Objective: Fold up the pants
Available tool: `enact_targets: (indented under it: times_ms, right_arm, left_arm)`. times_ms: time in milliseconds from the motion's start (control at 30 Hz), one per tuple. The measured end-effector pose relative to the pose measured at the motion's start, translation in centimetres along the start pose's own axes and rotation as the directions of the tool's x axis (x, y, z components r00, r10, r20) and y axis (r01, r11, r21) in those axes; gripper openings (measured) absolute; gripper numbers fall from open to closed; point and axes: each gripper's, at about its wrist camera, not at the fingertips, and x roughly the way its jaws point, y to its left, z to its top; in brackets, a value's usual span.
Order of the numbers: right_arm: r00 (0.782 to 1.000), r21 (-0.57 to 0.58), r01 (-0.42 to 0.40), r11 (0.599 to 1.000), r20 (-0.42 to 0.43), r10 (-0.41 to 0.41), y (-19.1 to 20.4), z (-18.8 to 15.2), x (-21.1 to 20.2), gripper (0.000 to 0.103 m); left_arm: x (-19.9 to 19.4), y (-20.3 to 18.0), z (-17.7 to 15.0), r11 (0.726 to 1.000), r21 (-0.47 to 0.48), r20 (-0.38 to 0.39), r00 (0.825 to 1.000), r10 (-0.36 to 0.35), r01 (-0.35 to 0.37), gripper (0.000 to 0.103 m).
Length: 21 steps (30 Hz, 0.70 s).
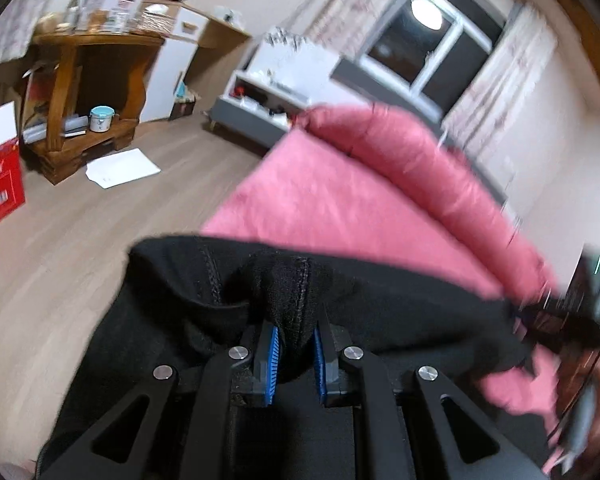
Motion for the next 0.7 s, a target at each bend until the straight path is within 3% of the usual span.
enact_targets:
  times_ms: [100, 233, 367, 467, 567, 700]
  right_arm:
    - [1.0, -0.002, -0.027, 1.0, 0.016, 0.027, 0.0, -2.3, -1.6, 0.01]
    - [0.999, -0.041, -0.026, 0.999, 0.04, 0.028, 0.3, -6.5, -3.2, 0.01]
    - [0.998, -0.062, -0.015, 0.998, 0.054, 0.018, 0.6, -10.5, -4.2, 0.01]
    - [0.998, -0.092, -0.003, 0.996, 0.057, 0.008, 0.3, -12.6, -4.4, 0.01]
    - [0.999, -0.098, 0.019, 0.995, 0.035, -0.016, -0.6, -13.8, -3.9, 0.01]
    - [0.999, -0.078, 0.018, 0.997, 0.028, -0.016, -1.8, -14.5, -3.3, 0.01]
  left_arm:
    - [-3.1, 1.0, 0.8, 0.992, -0.083, 0.04, 0.995, -0.091, 0.094, 0.014]
    - [-5.4, 2.6, -0.2, 0.973, -0.176, 0.045, 0.988, -0.146, 0.152, 0.014]
    - [-6.2, 4.6, -2.6, 0.957, -0.257, 0.001, 0.991, -0.135, 0.131, 0.014]
    - [-6.2, 6.1, -4.1, 0.924, -0.359, -0.041, 0.987, -0.157, 0.132, 0.015]
    - [-6.6, 6.6, -5.7, 0.894, -0.427, -0.066, 0.982, -0.179, 0.134, 0.028]
    - [-7.7, 5.8, -6.5, 0.899, -0.421, -0.086, 0.981, -0.176, 0.124, 0.034]
